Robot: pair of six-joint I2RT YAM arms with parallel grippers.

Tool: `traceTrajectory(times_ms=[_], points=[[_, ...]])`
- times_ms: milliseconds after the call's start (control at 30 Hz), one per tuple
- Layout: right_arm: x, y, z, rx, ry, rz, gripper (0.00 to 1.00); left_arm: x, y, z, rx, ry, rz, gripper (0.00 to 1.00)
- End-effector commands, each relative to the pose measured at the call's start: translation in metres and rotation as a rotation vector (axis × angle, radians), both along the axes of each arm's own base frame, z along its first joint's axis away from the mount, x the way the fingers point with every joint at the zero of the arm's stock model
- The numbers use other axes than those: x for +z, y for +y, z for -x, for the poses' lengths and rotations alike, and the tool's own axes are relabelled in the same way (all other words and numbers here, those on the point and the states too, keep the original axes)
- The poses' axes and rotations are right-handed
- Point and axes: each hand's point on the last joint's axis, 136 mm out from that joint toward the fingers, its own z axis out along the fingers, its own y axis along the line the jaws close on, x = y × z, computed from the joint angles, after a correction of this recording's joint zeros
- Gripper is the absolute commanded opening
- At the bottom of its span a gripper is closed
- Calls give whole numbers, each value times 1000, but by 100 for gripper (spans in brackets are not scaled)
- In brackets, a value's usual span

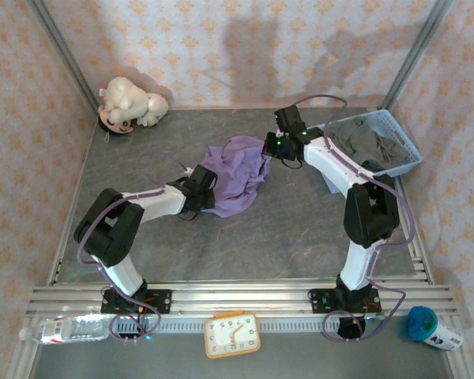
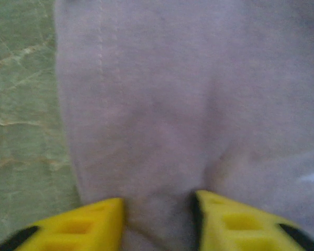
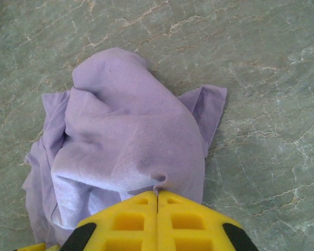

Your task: Fold and stack the mixed laundry pile

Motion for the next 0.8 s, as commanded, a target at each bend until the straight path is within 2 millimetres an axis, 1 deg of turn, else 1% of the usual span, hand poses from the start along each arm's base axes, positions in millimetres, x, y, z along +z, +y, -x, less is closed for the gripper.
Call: traceTrajectory(times_ms=[0,33,100,200,333,367,433,467,500,567,600,667,733,767], points=[[12,-10,-1,-32,-30,8,0,7,12,-5,36,-14,-61,4],[13,-11,-1,-34,-33,9,0,12,13,-6,40,-23,-67,0],[14,-14,0,-40,-34,12,0,25,15,-8,48,-42,-71,0],[15,-19,0,-49,-37,23,0,52,16,-11,44,-84,-65,0],[18,-26,-5,-72,-43,26,0,87,18,-17,9,-128,-96,0],[19,-26,-7,-75,-46,21,0,93,19,-20,4,-136,-103,0],[27,-24,-13,-76,-54,6,0,107,21,-28,0,-159,-112,0],[34,-21,-16,-67,-64,-6,0,114,22,-32,0,-170,-112,0],[47,-18,-20,-55,-81,-20,0,124,23,-38,4,-185,-102,0],[81,-14,-26,-34,-133,-35,0,154,29,-50,11,-242,-90,0],[105,-13,-28,-25,-180,-46,0,175,33,-56,18,-285,-88,0],[155,-14,-27,-16,-284,-71,0,219,40,-64,27,-375,-80,0],[205,-18,-16,-12,-396,-106,0,267,47,-67,30,-487,-93,0],[224,-22,-10,-17,-438,-119,0,284,51,-65,35,-528,-104,0]])
